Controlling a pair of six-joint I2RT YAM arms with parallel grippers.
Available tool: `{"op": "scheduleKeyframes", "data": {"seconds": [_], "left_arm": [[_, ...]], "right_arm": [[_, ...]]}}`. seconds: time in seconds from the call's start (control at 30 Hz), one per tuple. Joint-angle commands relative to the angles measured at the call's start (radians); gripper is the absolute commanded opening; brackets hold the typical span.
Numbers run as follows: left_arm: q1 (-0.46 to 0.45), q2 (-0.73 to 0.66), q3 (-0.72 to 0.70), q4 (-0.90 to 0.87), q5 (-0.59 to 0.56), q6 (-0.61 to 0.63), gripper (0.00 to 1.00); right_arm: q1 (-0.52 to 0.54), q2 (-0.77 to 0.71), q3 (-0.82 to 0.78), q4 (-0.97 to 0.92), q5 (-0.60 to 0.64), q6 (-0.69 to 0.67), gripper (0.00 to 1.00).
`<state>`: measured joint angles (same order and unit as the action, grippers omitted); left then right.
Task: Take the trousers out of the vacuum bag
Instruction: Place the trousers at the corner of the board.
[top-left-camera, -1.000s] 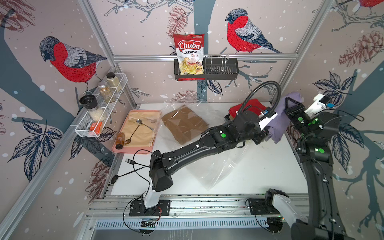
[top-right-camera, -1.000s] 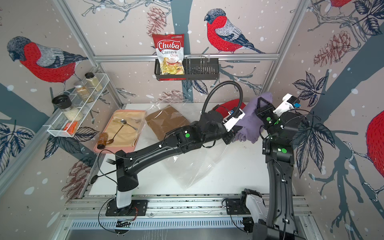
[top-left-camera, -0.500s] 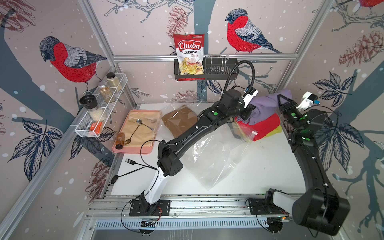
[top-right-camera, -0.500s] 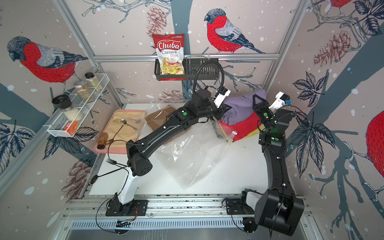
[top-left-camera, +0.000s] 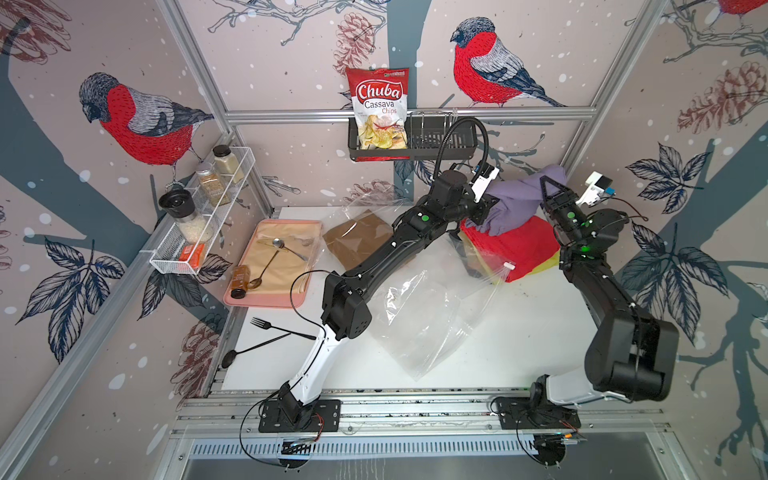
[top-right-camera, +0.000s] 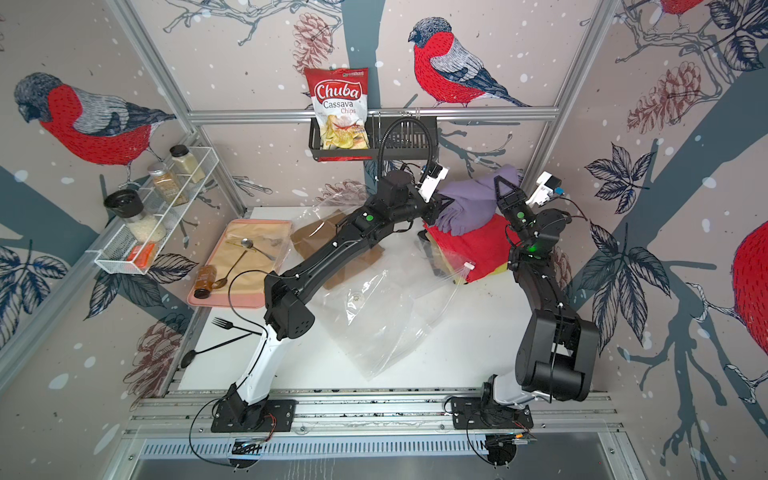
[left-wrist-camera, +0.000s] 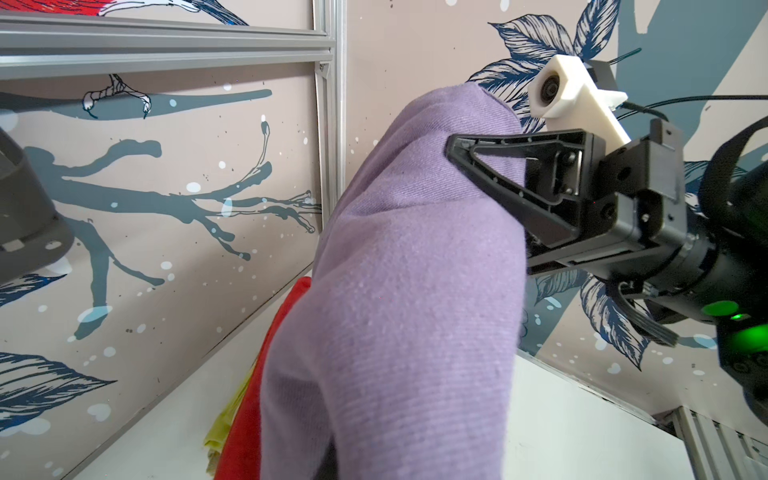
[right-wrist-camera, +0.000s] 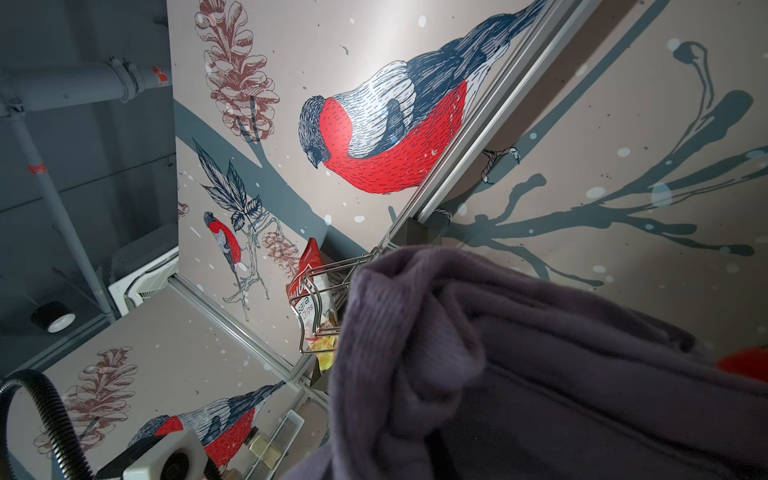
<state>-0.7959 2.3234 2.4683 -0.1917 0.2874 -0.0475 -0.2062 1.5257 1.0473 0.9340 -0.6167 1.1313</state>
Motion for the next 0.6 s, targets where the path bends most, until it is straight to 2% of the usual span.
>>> {"op": "scheduleKeyframes", "data": {"seconds": [0.0,0.17,0.33,0.57], "left_arm": [[0.020,0.008,0.027,0.196,-0.046,0.012,0.00],[0.041,0.035,0.043,0.266,-0.109,0.046,0.00],[0.072,0.072,0.057,0.331,-0.139,0.059,0.00],[0.090,0.108,0.059,0.401,-0.236,0.115,0.00]], "right_arm": [[-0.002,0.065,0.048,0.184,0.016,0.050,0.00],[0.001,0.208,0.136,0.330,-0.012,0.127,0.00],[0.031,0.272,0.209,0.266,-0.002,0.052,0.00],[0.042,0.429,0.341,0.339,-0.018,0.097,0.00]]}}
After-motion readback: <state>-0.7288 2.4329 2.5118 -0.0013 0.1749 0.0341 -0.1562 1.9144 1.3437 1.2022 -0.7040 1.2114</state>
